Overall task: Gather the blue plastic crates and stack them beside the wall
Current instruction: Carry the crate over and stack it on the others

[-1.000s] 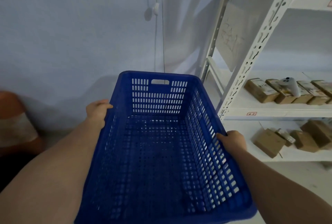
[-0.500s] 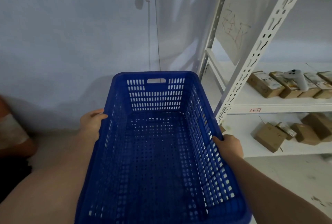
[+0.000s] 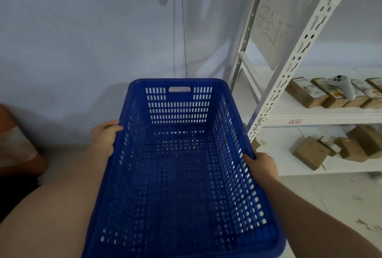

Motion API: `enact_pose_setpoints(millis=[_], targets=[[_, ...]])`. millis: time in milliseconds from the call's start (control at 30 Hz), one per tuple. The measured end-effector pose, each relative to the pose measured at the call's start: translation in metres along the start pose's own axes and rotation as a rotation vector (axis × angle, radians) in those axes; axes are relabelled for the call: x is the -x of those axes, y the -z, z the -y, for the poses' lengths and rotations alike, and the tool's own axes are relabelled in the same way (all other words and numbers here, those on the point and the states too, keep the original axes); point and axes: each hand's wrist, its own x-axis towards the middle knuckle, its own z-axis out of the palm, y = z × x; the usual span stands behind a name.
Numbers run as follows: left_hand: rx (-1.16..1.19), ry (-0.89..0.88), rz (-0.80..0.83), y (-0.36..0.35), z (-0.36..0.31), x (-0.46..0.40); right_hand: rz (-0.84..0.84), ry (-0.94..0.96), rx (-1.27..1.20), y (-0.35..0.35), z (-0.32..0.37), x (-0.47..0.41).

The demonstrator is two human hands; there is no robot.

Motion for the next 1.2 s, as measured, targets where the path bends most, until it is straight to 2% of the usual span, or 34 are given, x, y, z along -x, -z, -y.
enact_pose_setpoints(millis=[433,800,1200], targets=[[0.002,0.002,0.013,0.013,0.013,0.002,0.026,0.019,0.051,-0.012,-0.002,0.003],[-0.132,0.003,-0.031,0.013,0.015,0.003,0.037,0.012,0.119,-0.011,-0.003,0.005],[-0.169,-0.025,-0.053,0.011,0.014,0.004,0.035,0.025,0.054,-0.012,-0.001,0.008]])
